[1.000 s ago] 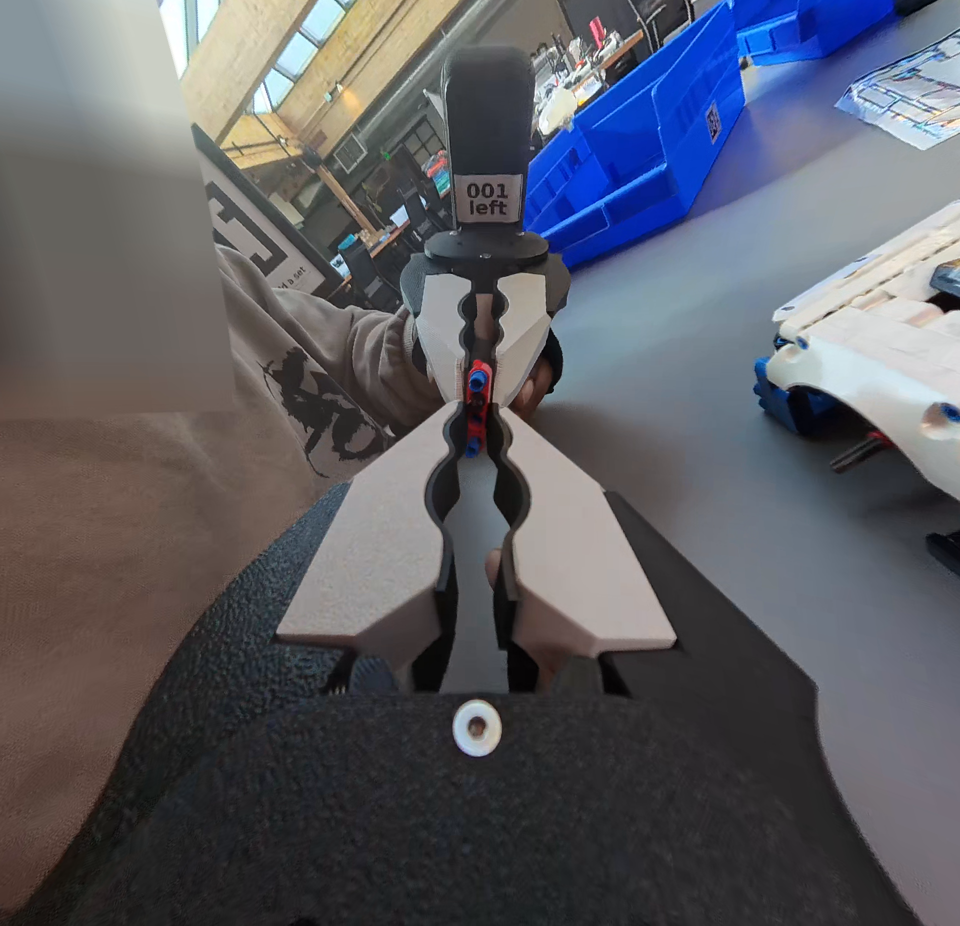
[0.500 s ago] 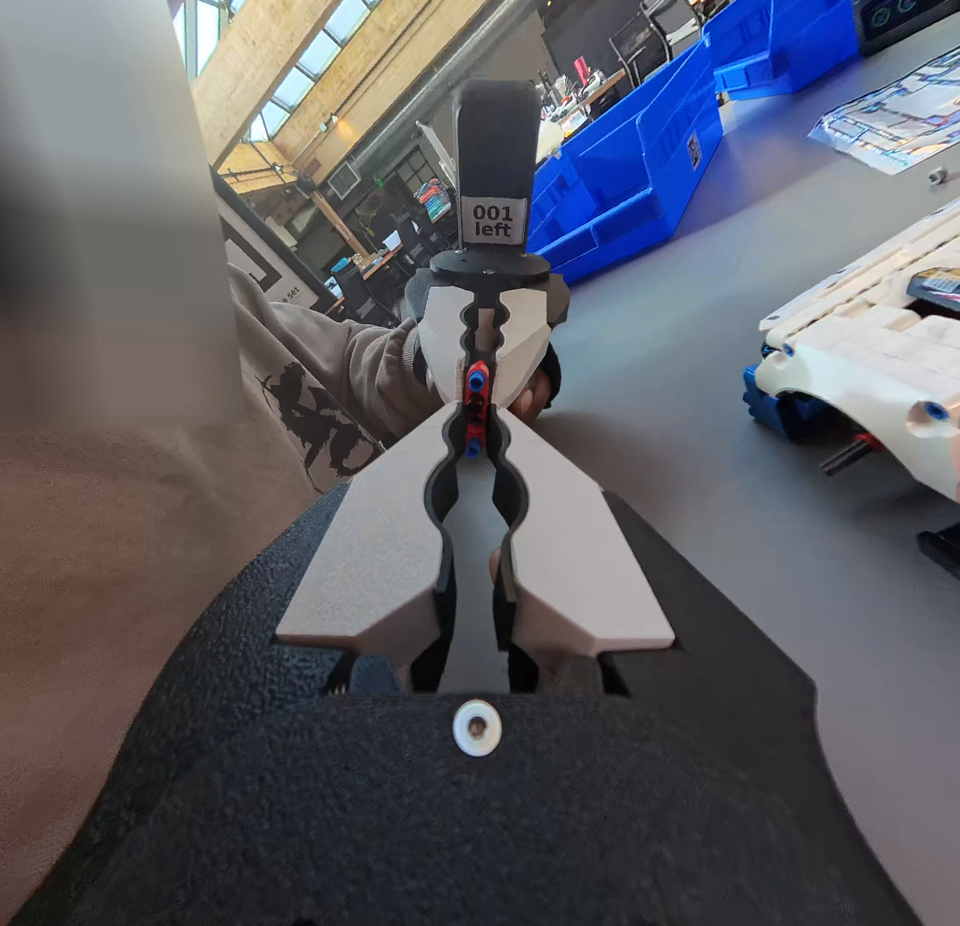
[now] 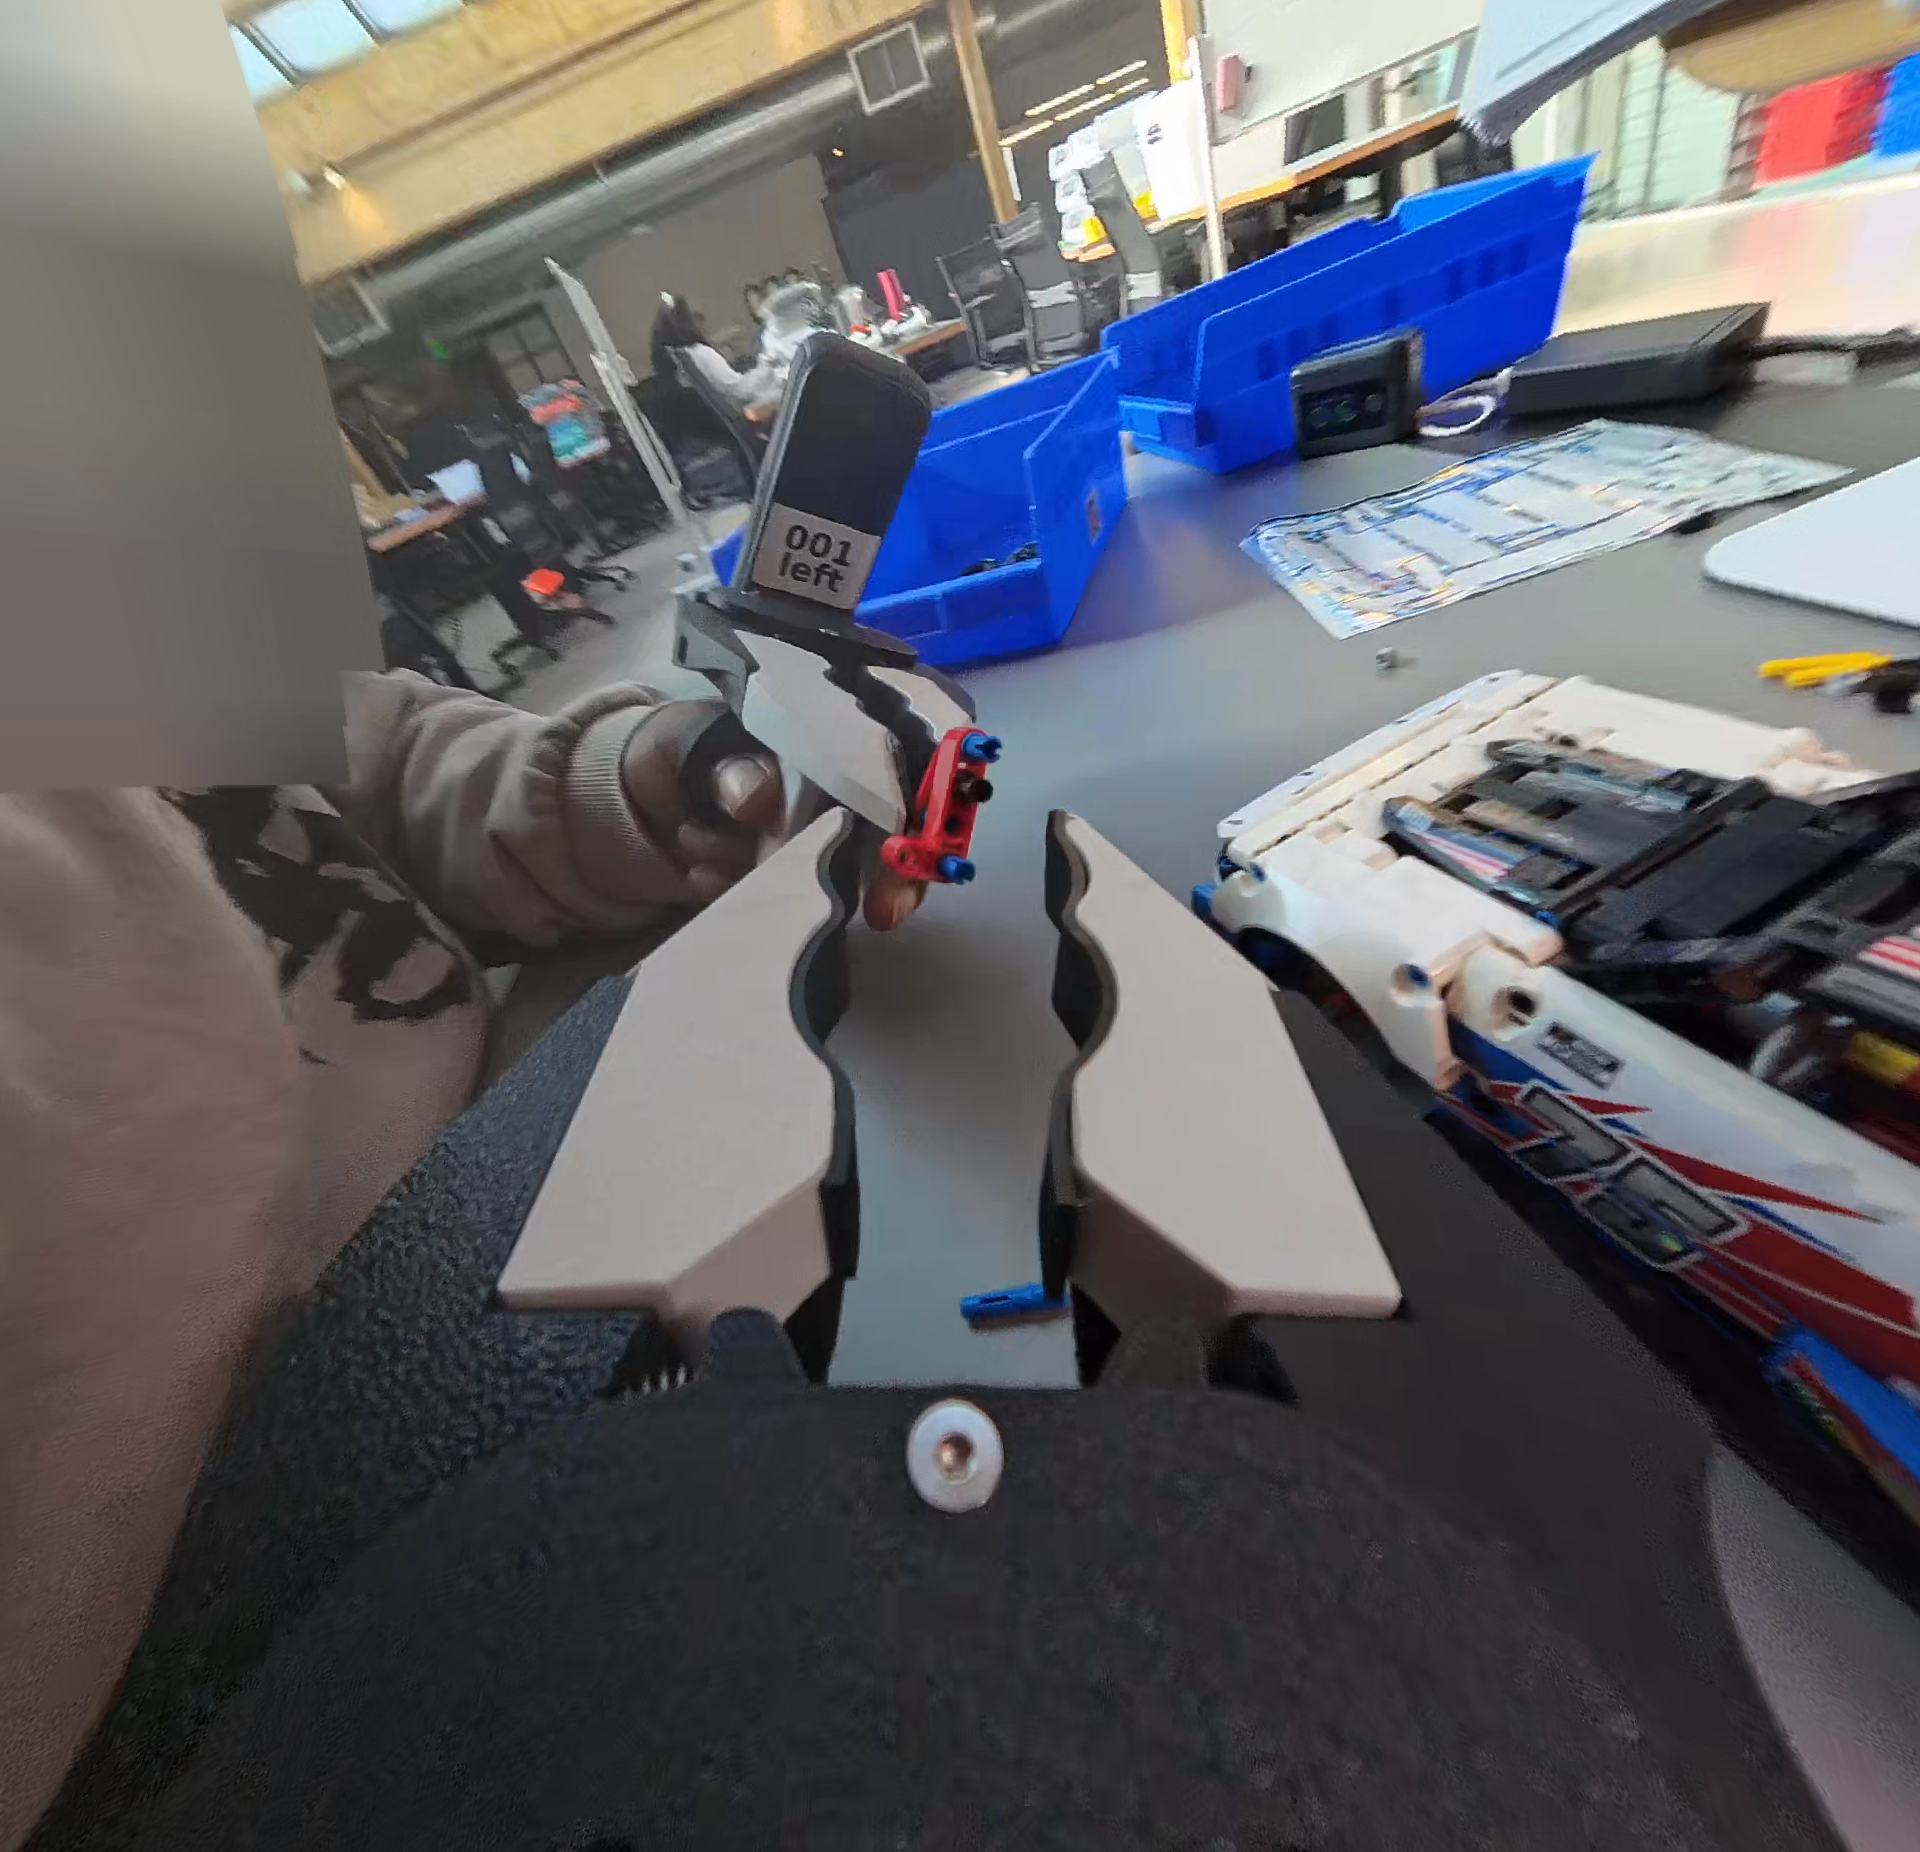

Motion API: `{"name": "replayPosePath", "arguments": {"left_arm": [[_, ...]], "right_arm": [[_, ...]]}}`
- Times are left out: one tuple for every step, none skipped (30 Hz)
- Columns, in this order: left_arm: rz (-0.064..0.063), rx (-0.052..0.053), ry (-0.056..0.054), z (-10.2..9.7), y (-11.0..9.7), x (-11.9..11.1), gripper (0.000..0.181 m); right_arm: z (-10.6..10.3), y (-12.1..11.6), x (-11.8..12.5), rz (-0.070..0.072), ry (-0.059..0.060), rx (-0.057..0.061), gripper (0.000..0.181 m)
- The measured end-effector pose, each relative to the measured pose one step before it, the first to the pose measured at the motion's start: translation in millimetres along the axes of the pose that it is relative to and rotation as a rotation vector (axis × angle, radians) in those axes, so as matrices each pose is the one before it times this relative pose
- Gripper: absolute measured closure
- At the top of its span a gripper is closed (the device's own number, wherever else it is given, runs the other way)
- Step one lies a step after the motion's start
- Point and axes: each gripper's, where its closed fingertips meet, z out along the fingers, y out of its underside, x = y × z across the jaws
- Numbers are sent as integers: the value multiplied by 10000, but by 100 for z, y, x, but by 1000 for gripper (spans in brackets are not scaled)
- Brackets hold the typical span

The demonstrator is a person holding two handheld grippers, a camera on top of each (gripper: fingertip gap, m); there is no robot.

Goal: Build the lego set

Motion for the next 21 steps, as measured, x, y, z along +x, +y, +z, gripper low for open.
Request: {"name": "replayPosePath", "arguments": {"left_arm": [[-197,256,-114,-167,-318,-339,176],[-222,272,-121,-138,-333,-371,176],[-267,280,-64,-99,-338,-300,177],[-302,305,-44,-61,-340,-255,176],[-294,233,0,3,-236,-157,177],[-272,110,152,94,-39,115,177],[-265,31,191,153,87,224,176],[-172,25,33,163,149,40,176],[-57,30,10,131,129,60,176],[-96,94,5,22,-41,51,176],[-120,60,50,-39,-34,39,176],[-153,8,160,-7,26,173,176],[-188,-28,147,28,55,180,176],[-100,-83,85,37,112,120,176],[23,-146,65,40,186,134,175],[91,-219,153,59,256,284,174],[58,-234,166,35,233,309,169],[45,-157,116,-49,99,243,165],[100,-128,54,-109,45,161,163],[168,-195,-64,-138,148,-10,162],[248,-221,-189,-114,192,-175,162]], "right_arm": [[68,-19,129,-815,587,-138,146],[201,109,88,-835,631,-201,146],[292,143,11,-828,618,-231,146],[336,38,-61,-756,583,-158,147],[347,82,226,-623,690,-208,151],[361,145,167,-564,511,-235,150],[302,-36,14,-439,291,-115,150],[150,-328,-95,-301,166,60,151],[98,-112,161,-263,258,-80,152],[33,178,221,-328,182,-211,157],[-90,-47,-11,-163,-20,-7,159],[-138,-148,-51,13,-36,69,159],[-119,-53,-76,-107,-38,28,159],[-128,5,-104,-252,-80,15,159],[-137,-43,-248,-246,-225,73,159],[-172,-42,-300,-119,-346,92,160],[-192,69,13,33,-178,4,160],[-206,93,-138,-17,-293,-13,159],[-167,225,-366,-39,-424,-124,160],[-153,153,-293,-47,-297,-90,159],[-98,68,-533,-104,-385,-55,160]]}}
